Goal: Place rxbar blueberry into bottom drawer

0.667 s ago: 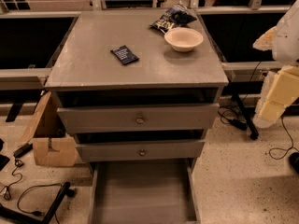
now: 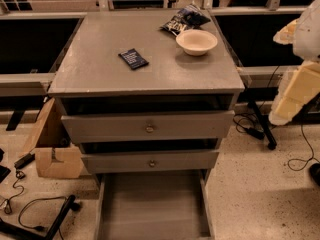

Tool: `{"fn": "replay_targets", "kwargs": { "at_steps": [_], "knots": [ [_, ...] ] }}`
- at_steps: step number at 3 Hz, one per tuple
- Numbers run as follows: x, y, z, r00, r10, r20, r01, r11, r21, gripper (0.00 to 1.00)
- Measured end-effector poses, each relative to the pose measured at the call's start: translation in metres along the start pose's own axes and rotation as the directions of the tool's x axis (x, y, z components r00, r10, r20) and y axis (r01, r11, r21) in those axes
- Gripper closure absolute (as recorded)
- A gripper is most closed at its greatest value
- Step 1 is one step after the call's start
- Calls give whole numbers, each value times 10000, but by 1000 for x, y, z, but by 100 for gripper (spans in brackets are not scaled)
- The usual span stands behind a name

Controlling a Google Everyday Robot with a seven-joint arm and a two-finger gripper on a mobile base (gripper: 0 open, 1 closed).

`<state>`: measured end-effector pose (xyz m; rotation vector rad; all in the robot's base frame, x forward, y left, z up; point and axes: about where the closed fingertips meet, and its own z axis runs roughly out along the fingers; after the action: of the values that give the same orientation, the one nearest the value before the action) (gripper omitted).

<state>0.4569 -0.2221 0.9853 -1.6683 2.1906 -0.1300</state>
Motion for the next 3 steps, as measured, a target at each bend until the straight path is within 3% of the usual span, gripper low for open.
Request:
{"fn": "replay_targets", "kwargs": {
  "at_steps": [1, 2, 3],
  "knots": [
    [1, -55, 9, 9771, 1782, 1160, -1927, 9728, 1284, 0],
    [-7, -107, 34, 9110, 3425, 2296, -3861, 9040, 1834, 0],
    [-24, -153, 69, 8303, 4374, 3453, -5136, 8411, 1696, 0]
  ]
}}
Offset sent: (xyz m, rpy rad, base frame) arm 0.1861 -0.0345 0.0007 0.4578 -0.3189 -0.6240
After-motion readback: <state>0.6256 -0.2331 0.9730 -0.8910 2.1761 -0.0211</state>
